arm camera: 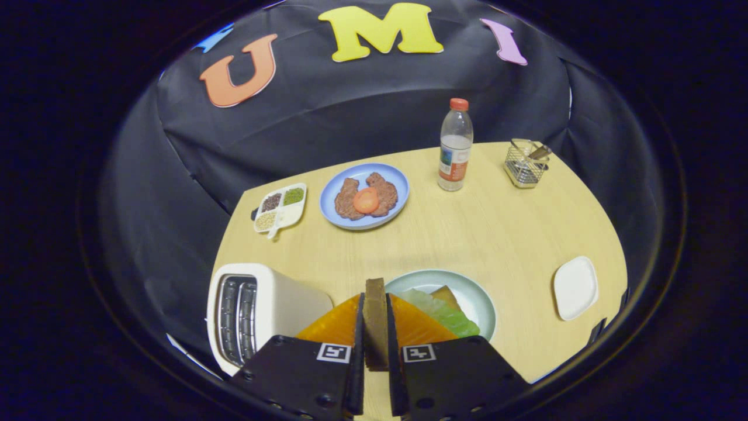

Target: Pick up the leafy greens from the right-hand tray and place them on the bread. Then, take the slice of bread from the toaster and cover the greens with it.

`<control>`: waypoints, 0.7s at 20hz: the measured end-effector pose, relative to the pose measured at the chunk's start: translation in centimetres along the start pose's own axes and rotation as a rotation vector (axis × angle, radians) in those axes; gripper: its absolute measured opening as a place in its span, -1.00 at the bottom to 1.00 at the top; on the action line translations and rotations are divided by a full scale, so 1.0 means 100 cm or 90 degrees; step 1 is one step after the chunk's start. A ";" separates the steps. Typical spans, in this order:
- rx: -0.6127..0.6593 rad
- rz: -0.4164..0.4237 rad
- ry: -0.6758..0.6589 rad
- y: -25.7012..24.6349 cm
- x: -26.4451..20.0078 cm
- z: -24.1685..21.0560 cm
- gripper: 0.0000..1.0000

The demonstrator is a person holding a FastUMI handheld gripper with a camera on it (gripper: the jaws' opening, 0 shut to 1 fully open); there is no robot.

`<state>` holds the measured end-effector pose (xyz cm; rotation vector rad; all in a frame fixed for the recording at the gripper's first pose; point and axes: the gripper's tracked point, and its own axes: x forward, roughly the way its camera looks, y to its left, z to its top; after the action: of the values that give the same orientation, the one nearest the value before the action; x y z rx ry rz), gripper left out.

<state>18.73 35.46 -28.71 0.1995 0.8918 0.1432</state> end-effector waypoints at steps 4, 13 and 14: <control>0.022 0.000 0.011 -0.021 0.016 -0.010 -0.64; -0.020 -0.034 0.037 -0.074 0.034 -0.014 -0.64; -0.017 -0.034 0.045 -0.078 0.036 -0.017 -0.64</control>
<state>19.97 28.81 -34.29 0.1471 0.9648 0.1133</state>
